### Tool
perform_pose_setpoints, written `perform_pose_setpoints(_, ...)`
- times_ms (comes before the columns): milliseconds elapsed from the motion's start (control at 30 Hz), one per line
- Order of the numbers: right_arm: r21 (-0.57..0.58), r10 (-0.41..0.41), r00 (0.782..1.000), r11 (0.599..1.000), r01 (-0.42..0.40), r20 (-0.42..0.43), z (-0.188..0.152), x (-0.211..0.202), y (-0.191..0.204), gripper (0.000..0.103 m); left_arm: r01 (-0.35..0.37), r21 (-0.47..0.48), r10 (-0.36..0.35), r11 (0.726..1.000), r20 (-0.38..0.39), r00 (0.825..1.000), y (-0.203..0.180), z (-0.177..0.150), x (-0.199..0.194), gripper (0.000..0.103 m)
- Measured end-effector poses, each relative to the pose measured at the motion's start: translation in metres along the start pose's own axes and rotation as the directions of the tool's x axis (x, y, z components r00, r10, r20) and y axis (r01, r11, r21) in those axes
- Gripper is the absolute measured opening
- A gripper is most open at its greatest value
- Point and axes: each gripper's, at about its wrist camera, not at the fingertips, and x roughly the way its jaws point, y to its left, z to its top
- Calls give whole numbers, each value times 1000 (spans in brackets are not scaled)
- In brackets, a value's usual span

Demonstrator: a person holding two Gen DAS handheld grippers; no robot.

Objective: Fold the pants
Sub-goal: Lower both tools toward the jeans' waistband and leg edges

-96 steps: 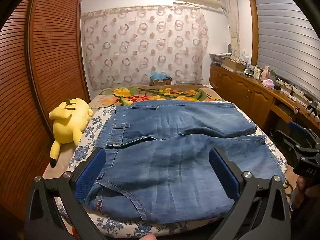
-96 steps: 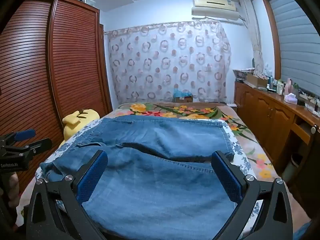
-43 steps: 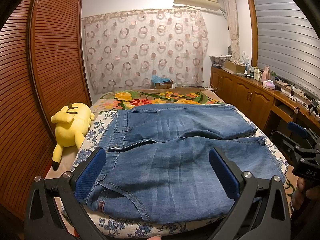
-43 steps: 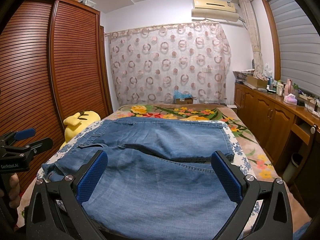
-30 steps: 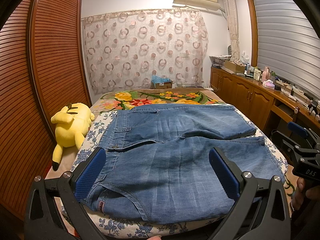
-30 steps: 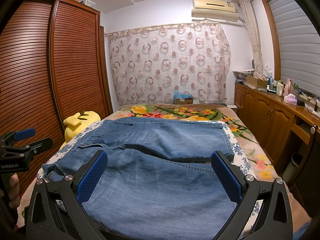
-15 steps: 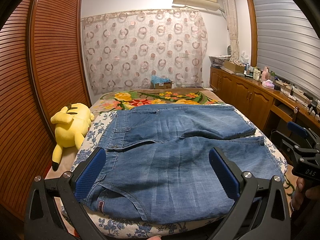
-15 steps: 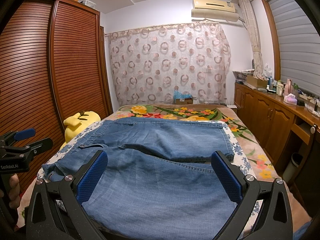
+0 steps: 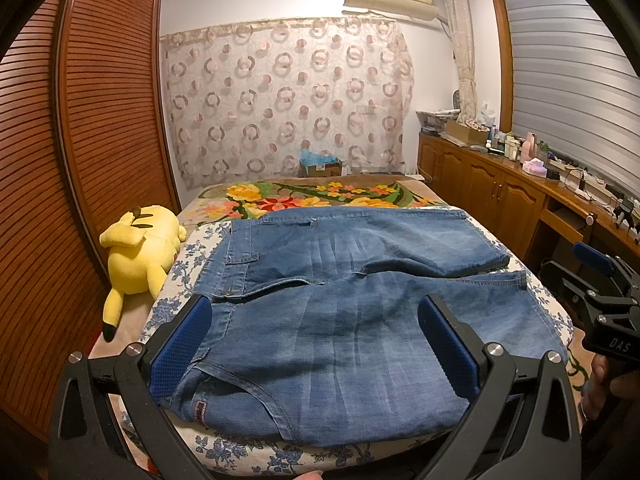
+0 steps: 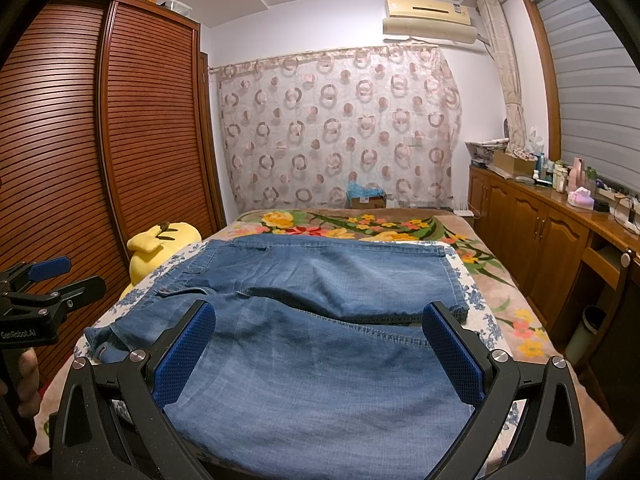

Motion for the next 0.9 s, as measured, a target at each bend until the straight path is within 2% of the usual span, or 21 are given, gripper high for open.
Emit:
perform_pose_setpoints(167,3,-2,1000,1000,2,-20,-2,4,-3,103,10,0,-10,1000,-33,999,1,2,8,103)
perform_pose_setpoints(467,12,-16,997,1000,17,-69,-6,16,-9,103,19,13,-18,1000,-101,995,7,-22,39,103)
perform_pose_setpoints(900,-3,-108,984,994,109,-142,0,22,-18,103,9,-24,-13,1000,-149,989,51,-27,47,103)
